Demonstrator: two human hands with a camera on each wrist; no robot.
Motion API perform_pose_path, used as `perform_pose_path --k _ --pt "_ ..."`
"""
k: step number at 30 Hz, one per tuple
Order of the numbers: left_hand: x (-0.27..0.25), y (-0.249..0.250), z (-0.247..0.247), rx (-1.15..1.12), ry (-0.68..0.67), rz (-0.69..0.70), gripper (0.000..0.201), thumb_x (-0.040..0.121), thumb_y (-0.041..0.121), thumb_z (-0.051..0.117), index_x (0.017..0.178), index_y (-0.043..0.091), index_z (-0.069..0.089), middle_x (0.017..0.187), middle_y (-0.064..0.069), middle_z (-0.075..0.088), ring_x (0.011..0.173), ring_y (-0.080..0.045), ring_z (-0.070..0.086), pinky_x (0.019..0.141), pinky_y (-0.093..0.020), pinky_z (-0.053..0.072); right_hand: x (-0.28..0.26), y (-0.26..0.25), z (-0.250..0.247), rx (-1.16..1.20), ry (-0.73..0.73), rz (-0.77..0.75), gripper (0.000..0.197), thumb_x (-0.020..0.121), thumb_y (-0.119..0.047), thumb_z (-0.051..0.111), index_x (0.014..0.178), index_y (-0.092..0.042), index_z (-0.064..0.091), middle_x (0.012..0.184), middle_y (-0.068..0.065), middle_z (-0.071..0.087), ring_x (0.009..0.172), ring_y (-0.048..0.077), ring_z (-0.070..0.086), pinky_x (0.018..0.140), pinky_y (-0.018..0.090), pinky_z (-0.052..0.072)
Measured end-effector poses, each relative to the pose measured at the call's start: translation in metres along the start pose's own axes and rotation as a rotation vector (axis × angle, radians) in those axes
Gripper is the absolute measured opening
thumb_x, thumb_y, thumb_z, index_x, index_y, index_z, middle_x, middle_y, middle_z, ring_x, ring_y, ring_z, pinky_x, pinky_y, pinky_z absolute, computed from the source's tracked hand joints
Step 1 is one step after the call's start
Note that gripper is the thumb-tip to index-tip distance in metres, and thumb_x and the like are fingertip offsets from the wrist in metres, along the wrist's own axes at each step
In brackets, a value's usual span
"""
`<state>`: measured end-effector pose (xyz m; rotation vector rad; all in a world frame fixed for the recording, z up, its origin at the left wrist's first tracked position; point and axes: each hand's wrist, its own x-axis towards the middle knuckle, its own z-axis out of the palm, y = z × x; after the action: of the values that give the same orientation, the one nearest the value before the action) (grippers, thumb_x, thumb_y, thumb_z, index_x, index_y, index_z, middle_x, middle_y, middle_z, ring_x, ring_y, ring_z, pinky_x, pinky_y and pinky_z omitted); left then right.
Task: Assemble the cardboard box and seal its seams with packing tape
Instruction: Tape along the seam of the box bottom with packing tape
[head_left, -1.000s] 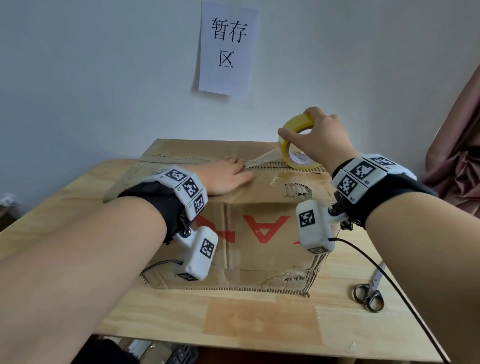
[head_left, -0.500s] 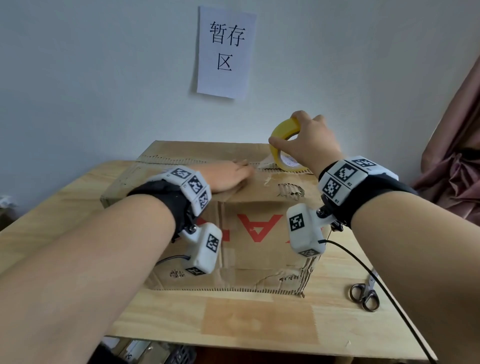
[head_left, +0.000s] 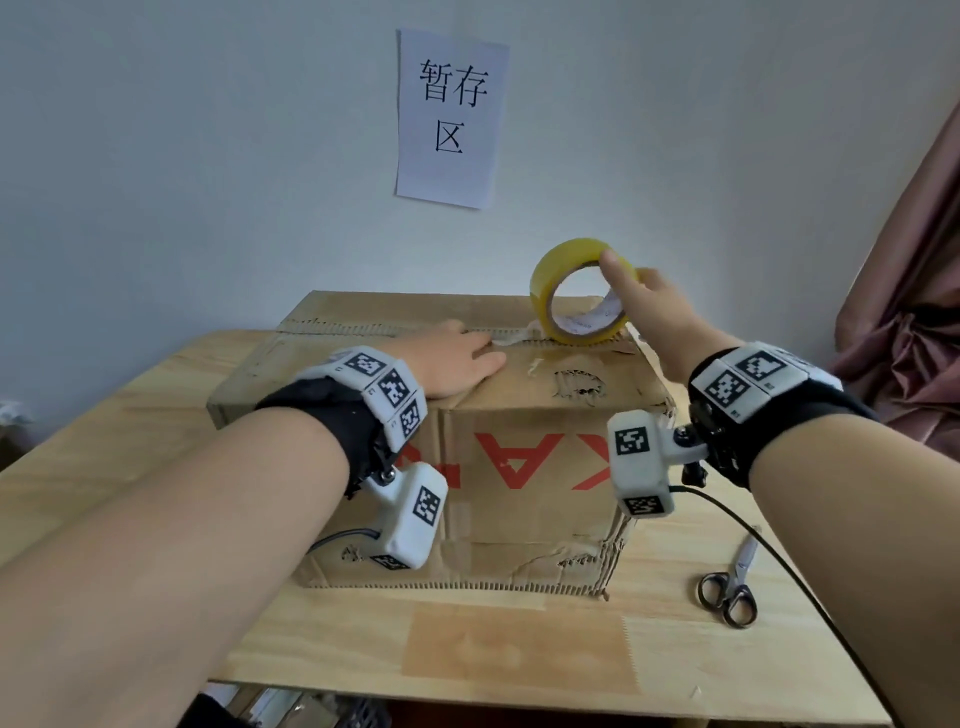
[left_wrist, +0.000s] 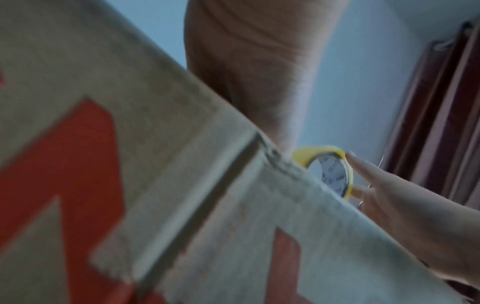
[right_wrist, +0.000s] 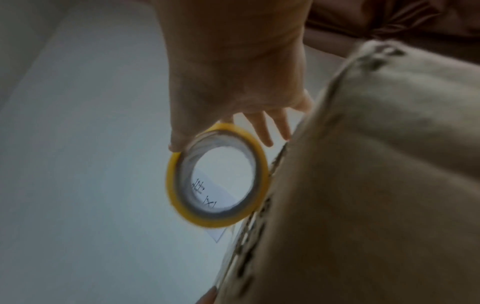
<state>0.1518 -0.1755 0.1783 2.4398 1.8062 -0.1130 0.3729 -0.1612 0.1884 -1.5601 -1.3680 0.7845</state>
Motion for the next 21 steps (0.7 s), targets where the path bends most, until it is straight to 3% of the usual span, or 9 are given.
perform_pose_path --k 2,4,7,11,13,17,19,21 --pt "0.005 0.006 0.005 0.003 0.000 0.019 0.064 0.098 0.054 0.014 0.151 0.018 0.015 0.159 -0.008 0.010 0.145 -0.026 0.013 0.118 -0.047 0.013 -0.002 0.004 0.001 0.009 -0.057 0.054 0.080 0.084 -0.075 0.038 0.139 -0.018 0.041 0.134 0.004 0.047 0.121 0.023 0.046 0.102 0.043 0.040" --pt "0.008 0.008 0.007 0.005 0.010 0.029 0.063 0.099 0.051 0.013 0.151 0.015 0.012 0.159 -0.008 0.005 0.146 -0.023 0.006 0.118 -0.048 0.007 -0.004 0.001 0.004 -0.009 -0.077 0.068 0.079 0.086 -0.073 0.035 0.143 -0.018 0.037 0.140 0.006 0.043 0.127 0.025 0.041 0.103 0.040 0.037" --pt "0.011 0.002 0.005 0.004 0.009 0.024 0.061 0.100 0.048 0.014 0.151 0.014 0.012 0.159 -0.008 0.005 0.146 -0.023 0.006 0.118 -0.048 0.007 -0.006 -0.007 0.012 -0.007 -0.109 0.070 0.079 0.088 -0.072 0.031 0.144 -0.017 0.035 0.144 0.004 0.039 0.130 0.026 0.040 0.107 0.042 0.036" --pt "0.013 -0.015 0.005 -0.050 0.030 0.031 0.060 0.099 0.051 0.017 0.151 0.021 0.016 0.159 -0.003 0.009 0.145 -0.026 0.012 0.116 -0.052 0.011 -0.009 -0.017 0.032 0.027 -0.168 0.092 0.085 0.086 -0.075 0.030 0.144 -0.014 0.034 0.139 0.008 0.040 0.114 0.026 0.044 0.105 0.045 0.039" --pt "0.012 -0.022 0.007 -0.081 0.030 0.045 0.059 0.099 0.052 0.018 0.151 0.026 0.014 0.160 0.002 0.008 0.146 -0.025 0.009 0.116 -0.052 0.008 -0.008 -0.022 0.045 -0.020 -0.145 0.093 0.093 0.082 -0.080 0.031 0.148 -0.015 0.026 0.145 0.008 0.035 0.122 0.028 0.041 0.104 0.045 0.037" --pt "0.008 -0.025 0.009 -0.081 -0.001 0.046 0.059 0.099 0.051 0.015 0.152 0.024 0.012 0.160 0.005 0.001 0.147 -0.017 -0.001 0.117 -0.048 0.000 -0.003 -0.048 0.062 -0.206 0.022 -0.216 0.086 0.078 -0.080 0.039 0.147 -0.031 0.026 0.153 0.008 0.022 0.139 0.030 0.028 0.110 0.055 0.027" --pt "0.006 -0.023 0.008 -0.072 -0.009 0.038 0.059 0.100 0.049 0.014 0.152 0.022 0.011 0.160 0.005 -0.001 0.147 -0.015 -0.003 0.117 -0.046 -0.001 0.000 -0.062 0.070 -0.380 -0.023 -0.337 0.082 0.077 -0.081 0.040 0.142 -0.031 0.037 0.147 0.005 0.035 0.134 0.028 0.035 0.109 0.055 0.029" --pt "0.005 -0.022 0.007 -0.076 -0.010 0.038 0.058 0.100 0.047 0.014 0.152 0.022 0.008 0.160 0.005 -0.004 0.147 -0.015 -0.004 0.116 -0.046 -0.001 0.000 -0.069 0.077 -0.483 -0.070 -0.347 0.084 0.072 -0.084 0.043 0.131 -0.025 0.047 0.123 0.001 0.054 0.113 0.024 0.052 0.100 0.048 0.041"
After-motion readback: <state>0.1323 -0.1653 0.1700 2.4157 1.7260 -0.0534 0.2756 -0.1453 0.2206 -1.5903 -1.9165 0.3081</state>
